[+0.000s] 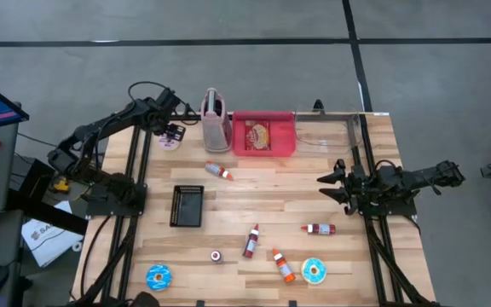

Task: Pick & Place Food Item
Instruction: Put the purple donut into the black bin

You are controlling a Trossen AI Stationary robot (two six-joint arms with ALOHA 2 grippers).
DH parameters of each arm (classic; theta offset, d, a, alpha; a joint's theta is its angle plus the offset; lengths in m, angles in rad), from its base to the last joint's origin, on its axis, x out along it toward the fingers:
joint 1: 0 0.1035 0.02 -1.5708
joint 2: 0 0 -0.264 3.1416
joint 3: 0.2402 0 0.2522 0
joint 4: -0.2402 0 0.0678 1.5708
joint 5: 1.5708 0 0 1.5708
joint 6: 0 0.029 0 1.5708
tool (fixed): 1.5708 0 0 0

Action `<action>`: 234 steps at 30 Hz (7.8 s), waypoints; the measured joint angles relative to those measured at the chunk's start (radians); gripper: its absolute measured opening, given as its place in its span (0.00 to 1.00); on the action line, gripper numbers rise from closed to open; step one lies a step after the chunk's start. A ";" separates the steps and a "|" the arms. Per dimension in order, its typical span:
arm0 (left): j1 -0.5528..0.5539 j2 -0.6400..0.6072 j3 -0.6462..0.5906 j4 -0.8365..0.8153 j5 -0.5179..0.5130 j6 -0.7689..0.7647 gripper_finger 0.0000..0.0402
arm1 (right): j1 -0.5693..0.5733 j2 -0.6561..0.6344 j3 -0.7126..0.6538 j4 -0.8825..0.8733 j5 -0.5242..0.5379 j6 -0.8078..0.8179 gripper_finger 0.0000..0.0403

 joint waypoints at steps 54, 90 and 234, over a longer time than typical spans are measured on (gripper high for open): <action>-0.017 0.085 -0.100 0.127 -0.060 -0.372 0.45 | 0.041 0.000 0.000 0.057 -0.030 -0.143 0.43; -0.041 0.055 0.210 -0.142 -0.140 -0.401 0.40 | 0.032 0.000 0.000 0.083 -0.026 -0.240 0.43; -0.113 0.014 -0.351 0.380 -0.141 -1.043 0.75 | 0.025 -0.002 0.000 -0.012 -0.027 -0.214 0.43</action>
